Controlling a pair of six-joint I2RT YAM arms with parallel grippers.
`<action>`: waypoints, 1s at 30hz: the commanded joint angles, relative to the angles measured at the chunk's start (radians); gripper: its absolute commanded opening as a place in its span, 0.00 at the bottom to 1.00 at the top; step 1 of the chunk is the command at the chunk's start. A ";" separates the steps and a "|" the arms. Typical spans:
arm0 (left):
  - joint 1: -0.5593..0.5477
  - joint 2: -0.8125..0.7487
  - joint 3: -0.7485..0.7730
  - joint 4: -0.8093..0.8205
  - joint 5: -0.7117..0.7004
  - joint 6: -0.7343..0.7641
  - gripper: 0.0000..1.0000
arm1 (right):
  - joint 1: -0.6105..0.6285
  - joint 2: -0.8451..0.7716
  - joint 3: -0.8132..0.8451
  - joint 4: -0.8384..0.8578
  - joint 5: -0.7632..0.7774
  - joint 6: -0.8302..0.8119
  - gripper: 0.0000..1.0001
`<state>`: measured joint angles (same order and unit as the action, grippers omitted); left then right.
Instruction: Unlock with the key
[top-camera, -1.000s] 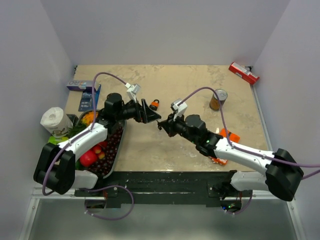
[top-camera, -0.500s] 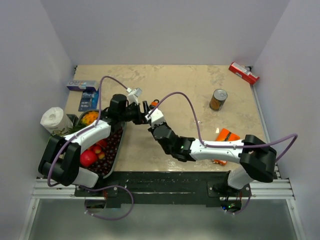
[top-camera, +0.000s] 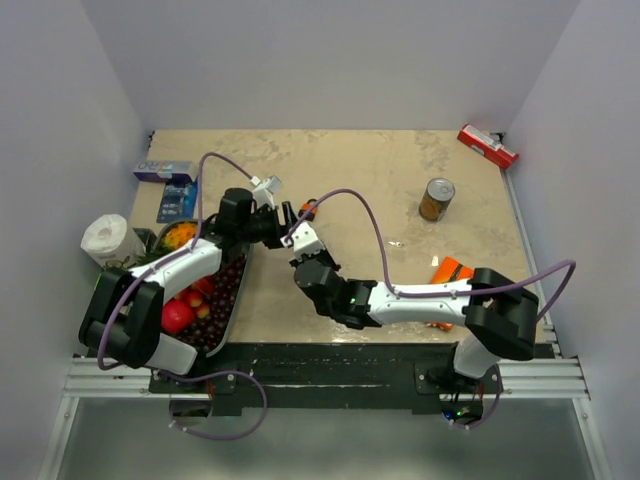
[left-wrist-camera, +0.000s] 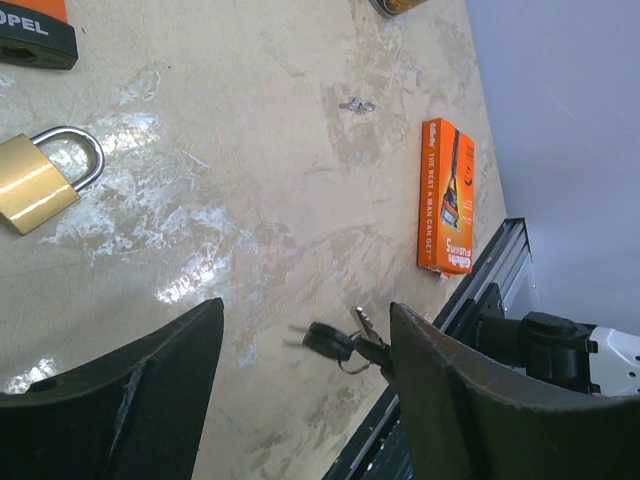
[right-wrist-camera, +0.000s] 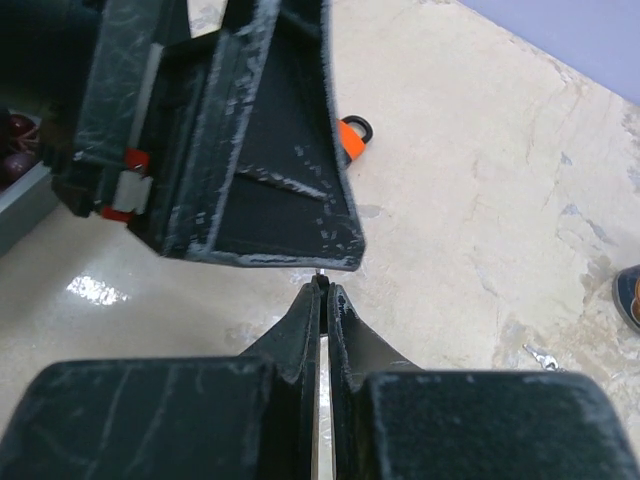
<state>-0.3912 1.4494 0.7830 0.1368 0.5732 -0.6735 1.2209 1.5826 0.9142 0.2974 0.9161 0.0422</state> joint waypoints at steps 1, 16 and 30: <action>0.009 0.005 0.016 0.046 0.025 -0.034 0.71 | 0.023 0.042 0.067 0.037 0.085 -0.031 0.00; 0.008 0.045 0.002 0.078 0.073 -0.049 0.47 | 0.026 0.071 0.098 0.051 0.113 -0.038 0.00; 0.005 0.045 0.010 0.093 0.119 -0.015 0.00 | 0.022 0.091 0.091 0.013 0.054 0.021 0.00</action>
<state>-0.3874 1.4998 0.7826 0.2203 0.6689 -0.7216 1.2465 1.6997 0.9833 0.2977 0.9733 0.0212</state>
